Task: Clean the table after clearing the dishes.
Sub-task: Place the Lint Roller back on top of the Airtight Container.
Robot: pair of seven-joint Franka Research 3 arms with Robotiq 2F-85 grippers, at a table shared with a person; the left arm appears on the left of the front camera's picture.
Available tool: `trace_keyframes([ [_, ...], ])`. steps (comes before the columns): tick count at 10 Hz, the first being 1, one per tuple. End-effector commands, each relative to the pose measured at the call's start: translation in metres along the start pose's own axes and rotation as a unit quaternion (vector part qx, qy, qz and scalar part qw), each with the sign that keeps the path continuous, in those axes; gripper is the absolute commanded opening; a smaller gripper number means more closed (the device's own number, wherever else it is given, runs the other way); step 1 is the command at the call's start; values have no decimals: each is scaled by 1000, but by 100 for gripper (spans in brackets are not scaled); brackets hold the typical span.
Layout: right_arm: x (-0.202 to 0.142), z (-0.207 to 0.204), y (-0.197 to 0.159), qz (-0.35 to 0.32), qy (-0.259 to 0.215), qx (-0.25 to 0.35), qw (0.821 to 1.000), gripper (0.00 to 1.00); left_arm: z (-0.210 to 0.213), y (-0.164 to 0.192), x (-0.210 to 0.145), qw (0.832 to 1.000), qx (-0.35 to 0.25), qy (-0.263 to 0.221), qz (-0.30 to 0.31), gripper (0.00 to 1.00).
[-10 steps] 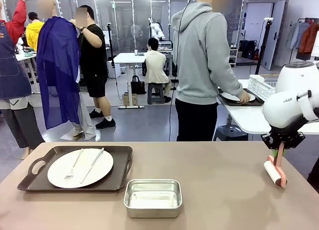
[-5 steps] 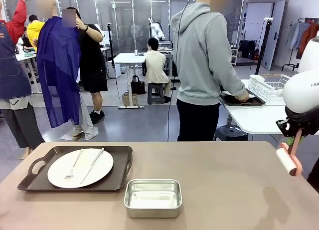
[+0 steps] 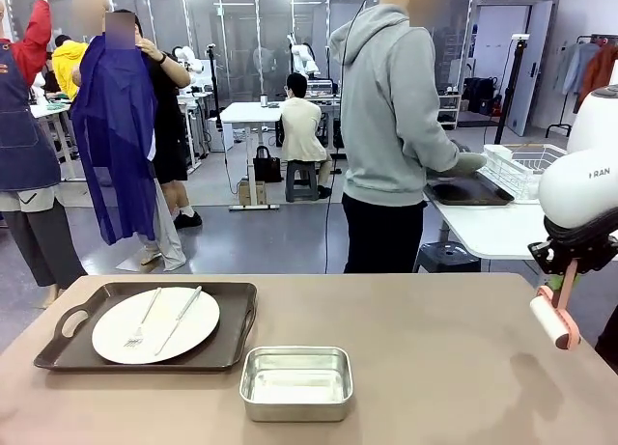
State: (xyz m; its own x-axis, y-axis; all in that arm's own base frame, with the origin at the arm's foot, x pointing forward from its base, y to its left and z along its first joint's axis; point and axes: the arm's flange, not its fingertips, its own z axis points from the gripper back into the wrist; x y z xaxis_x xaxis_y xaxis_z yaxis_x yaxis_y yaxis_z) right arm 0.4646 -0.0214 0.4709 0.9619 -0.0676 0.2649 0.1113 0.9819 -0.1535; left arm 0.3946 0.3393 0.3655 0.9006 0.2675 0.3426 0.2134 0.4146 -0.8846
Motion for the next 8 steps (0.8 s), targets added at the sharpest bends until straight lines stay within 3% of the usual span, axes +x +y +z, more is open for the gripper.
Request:
trace_keyframes([
  [1,3,5,0,-7,-9,0,1000,21,3,-1,-2,1000,4,4,0,100],
  [8,3,5,0,-7,-9,0,1000,21,3,-1,-2,1000,4,4,0,100],
])
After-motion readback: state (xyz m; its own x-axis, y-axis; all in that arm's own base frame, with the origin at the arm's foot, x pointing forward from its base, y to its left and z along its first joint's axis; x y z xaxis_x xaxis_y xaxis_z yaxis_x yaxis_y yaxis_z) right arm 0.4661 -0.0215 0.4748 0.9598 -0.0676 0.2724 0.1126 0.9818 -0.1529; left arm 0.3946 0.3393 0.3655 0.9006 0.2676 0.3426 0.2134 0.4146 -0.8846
